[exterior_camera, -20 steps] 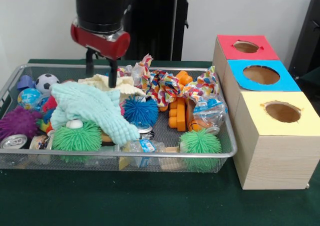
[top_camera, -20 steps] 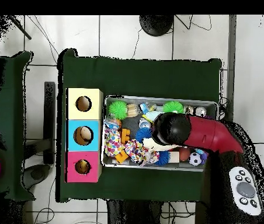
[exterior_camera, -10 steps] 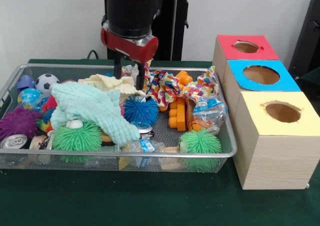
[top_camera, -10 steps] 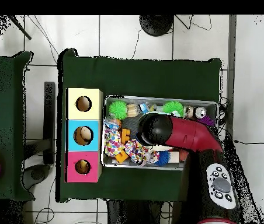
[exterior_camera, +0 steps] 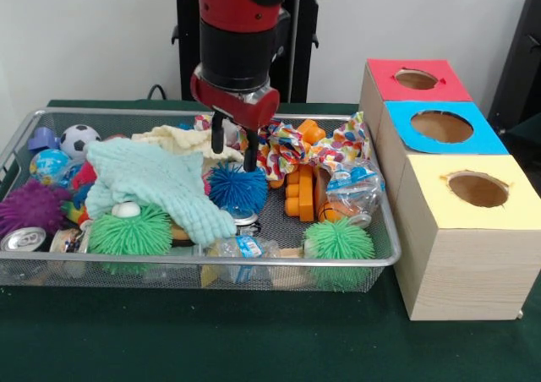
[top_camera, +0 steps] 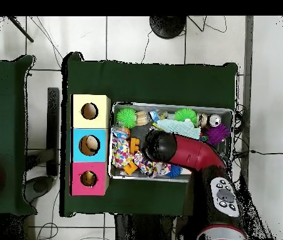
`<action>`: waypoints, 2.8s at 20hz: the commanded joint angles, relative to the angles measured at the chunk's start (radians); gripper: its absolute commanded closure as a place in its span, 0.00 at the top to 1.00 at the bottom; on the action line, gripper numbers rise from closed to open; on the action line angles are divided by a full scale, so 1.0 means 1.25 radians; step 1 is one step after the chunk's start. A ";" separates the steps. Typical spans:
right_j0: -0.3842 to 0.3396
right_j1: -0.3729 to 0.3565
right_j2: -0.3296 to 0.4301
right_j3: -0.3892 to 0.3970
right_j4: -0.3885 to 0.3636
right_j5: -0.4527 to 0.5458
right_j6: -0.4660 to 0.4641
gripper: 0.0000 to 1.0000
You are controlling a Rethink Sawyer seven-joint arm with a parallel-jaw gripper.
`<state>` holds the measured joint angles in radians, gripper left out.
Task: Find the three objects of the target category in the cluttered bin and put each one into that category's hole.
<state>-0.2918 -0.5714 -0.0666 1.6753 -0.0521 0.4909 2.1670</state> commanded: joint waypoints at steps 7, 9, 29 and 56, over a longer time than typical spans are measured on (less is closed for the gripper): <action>-0.007 0.046 0.027 0.174 0.082 -0.006 0.146 1.00; -0.014 0.031 0.039 0.201 0.098 -0.002 0.140 1.00; -0.088 0.193 0.110 0.192 0.089 -0.202 0.094 1.00; -0.031 0.041 -0.039 -0.052 -0.031 0.023 -0.031 0.00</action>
<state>-0.3118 -0.5111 -0.1055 1.8106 -0.0345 0.4637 2.1723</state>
